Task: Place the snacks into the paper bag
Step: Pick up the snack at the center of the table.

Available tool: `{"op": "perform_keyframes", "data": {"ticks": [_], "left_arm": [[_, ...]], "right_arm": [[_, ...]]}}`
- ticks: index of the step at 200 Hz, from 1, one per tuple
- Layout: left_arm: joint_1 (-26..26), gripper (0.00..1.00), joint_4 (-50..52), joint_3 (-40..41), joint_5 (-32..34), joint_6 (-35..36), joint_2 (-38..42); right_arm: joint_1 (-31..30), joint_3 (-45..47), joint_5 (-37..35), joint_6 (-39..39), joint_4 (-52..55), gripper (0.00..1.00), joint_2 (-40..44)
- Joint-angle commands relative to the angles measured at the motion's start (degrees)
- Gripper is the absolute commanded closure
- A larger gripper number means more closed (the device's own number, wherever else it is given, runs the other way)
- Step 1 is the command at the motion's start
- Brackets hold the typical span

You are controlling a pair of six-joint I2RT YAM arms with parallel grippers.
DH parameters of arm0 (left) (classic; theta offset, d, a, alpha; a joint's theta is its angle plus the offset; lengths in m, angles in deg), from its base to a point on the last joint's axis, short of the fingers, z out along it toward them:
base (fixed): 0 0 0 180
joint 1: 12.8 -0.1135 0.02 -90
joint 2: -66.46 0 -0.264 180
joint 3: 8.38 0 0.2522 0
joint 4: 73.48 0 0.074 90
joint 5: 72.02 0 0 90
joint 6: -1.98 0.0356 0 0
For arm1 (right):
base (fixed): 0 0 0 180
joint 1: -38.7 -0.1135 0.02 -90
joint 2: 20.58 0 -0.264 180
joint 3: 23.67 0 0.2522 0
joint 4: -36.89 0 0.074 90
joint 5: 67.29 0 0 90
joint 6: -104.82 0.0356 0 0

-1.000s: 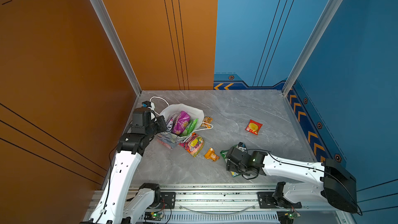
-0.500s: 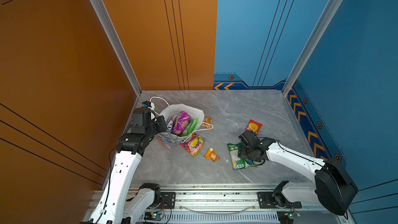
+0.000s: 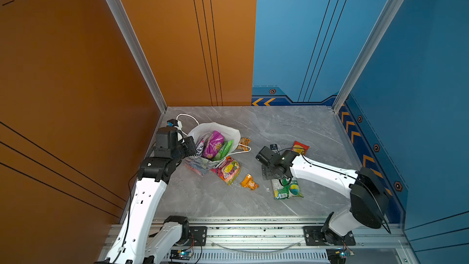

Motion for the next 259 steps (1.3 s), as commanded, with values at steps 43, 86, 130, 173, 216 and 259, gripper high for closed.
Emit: {"op": "perform_keyframes", "data": {"ticks": [43,86,130,173,216,259], "left_arm": [[-0.65,1.00,-2.32,-0.26,0.08,0.59,1.39],[-0.62,1.00,-2.32,-0.26,-0.12,0.51,1.21],[-0.65,1.00,-2.32,-0.26,-0.21,0.44,1.16],[-0.66,1.00,-2.32,-0.31,-0.56,0.42,0.85],[-0.65,1.00,-2.35,-0.35,-0.72,0.48,0.65],[-0.60,1.00,-2.32,-0.44,-1.13,0.46,0.30]], "right_arm": [[-0.20,-9.72,-6.34,-2.44,8.99,0.15,-14.32],[1.01,-9.57,-7.10,-2.99,9.64,0.28,-18.40],[0.77,-8.80,-7.79,-2.89,9.10,0.59,-19.23],[0.07,-6.99,-10.91,-2.34,7.81,0.92,-13.85],[-0.88,-5.13,-13.73,-1.35,5.68,1.00,-5.02],[-1.38,-0.68,-13.65,0.37,-2.30,1.00,8.51]]}}
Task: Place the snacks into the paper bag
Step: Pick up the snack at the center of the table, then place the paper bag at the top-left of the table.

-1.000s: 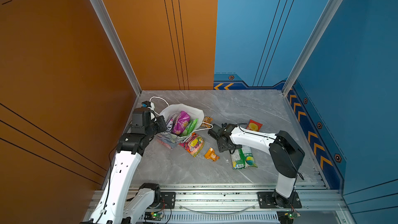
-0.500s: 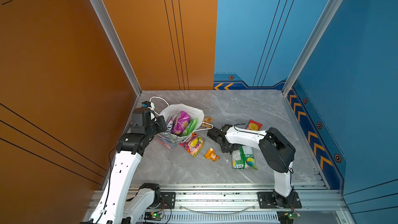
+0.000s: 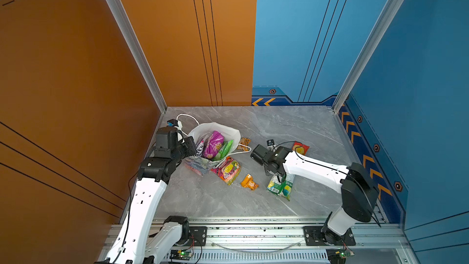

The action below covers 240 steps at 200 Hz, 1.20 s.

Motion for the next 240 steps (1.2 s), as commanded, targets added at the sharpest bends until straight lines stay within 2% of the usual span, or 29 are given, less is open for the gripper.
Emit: {"op": "perform_keyframes", "data": {"ticks": [1,28,67,99,149,189,240], "left_arm": [[-0.60,1.00,-2.39,-0.44,-0.94,0.44,0.34],[-0.60,1.00,-2.35,-0.44,-0.99,0.43,0.29],[-0.37,1.00,-1.41,-1.95,-0.65,-1.92,-0.98],[0.12,1.00,4.07,-6.78,4.74,-4.96,-3.36],[-0.53,1.00,9.14,-8.91,12.18,-7.15,-4.87],[-1.83,1.00,9.68,-8.48,10.81,-7.09,-4.82],[-1.87,1.00,10.51,-8.72,9.86,-8.37,-4.41]], "right_arm": [[-0.29,2.55,-2.29,2.43,-5.62,1.00,7.18],[0.02,5.76,-2.15,3.95,-12.43,1.00,14.57],[2.22,5.52,-1.71,4.00,-16.55,1.00,20.03],[5.12,1.87,1.49,1.75,-18.90,1.00,20.84],[6.08,-8.82,3.53,-3.02,-20.66,1.00,17.66],[5.12,-20.56,4.39,-7.49,-21.17,1.00,13.52],[0.82,-38.22,3.74,-14.30,-22.51,1.00,5.41]]}}
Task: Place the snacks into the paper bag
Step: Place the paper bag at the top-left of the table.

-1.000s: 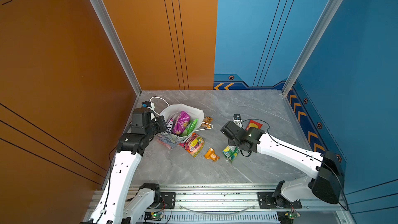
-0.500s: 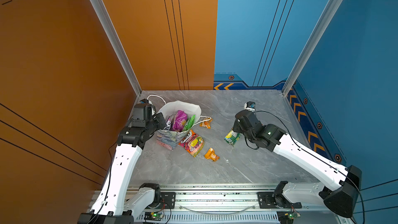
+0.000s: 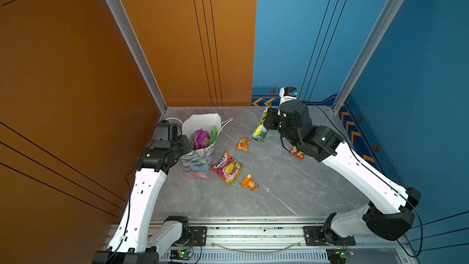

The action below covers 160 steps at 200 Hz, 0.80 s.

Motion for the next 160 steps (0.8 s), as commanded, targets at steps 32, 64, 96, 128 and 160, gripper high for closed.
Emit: {"op": "perform_keyframes", "data": {"ticks": [32,64,96,128,160], "left_arm": [[-0.39,1.00,0.92,-3.46,-0.38,-1.58,0.84],[0.00,1.00,1.24,-4.45,-1.91,-2.17,0.53],[0.69,1.00,1.48,-5.24,-2.11,-2.53,0.46],[1.18,1.00,1.52,-5.73,-3.24,-3.14,0.09],[1.45,1.00,1.54,-6.19,-4.64,-3.54,-0.39]], "right_arm": [[-5.13,-18.56,0.40,-8.72,-2.68,1.00,-9.57],[-8.50,-30.34,0.82,-11.90,-1.30,1.00,-16.97],[-10.33,-39.25,2.60,-12.50,-1.01,1.00,-23.08],[-11.98,-42.72,3.57,-12.48,-2.63,1.00,-27.35],[-13.04,-42.68,4.77,-11.81,-4.54,1.00,-30.44]]}}
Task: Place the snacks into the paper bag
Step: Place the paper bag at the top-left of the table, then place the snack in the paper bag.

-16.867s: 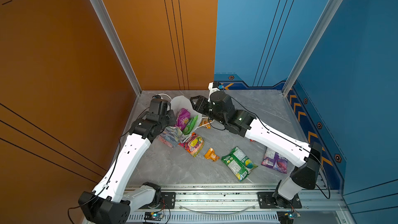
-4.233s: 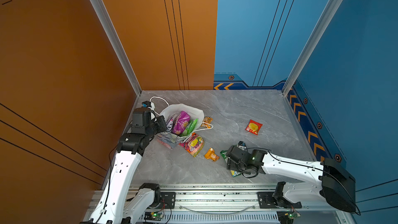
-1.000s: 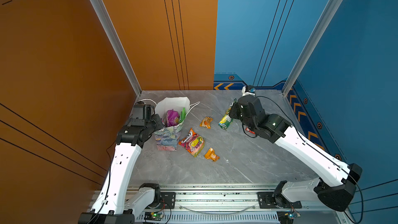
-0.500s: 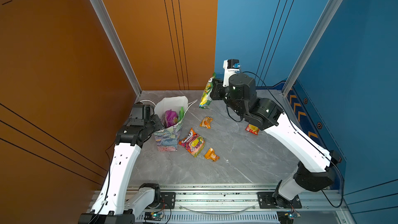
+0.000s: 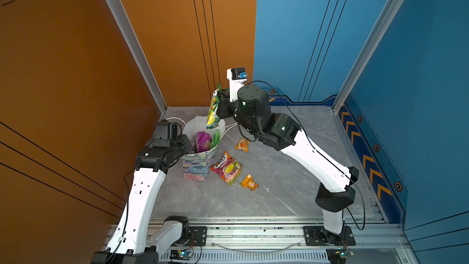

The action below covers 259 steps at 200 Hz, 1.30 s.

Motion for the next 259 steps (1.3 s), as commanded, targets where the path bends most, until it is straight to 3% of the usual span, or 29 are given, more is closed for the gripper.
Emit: {"op": "perform_keyframes", "data": {"ticks": [1,72,142,213,259], "left_arm": [[0.56,1.00,-1.84,-3.18,-2.68,-0.98,0.22],[-0.77,1.00,-1.78,-2.88,-7.09,-1.34,0.81],[-5.07,1.00,-1.81,-0.15,-13.47,-2.04,3.11],[-10.63,1.00,-1.83,2.26,-16.71,-1.07,3.53],[-13.59,1.00,-1.87,2.47,-18.47,-0.35,3.34]], "right_arm": [[-0.89,-1.70,1.65,-0.51,-4.08,1.00,-1.78],[-1.63,-0.28,3.37,0.28,-7.69,1.00,-8.42],[-2.28,15.43,4.35,0.34,-22.67,1.00,-6.74],[-4.43,25.53,5.30,1.93,-33.30,1.00,-2.93],[-5.18,29.11,10.30,4.13,-37.62,1.00,-2.63]]}}
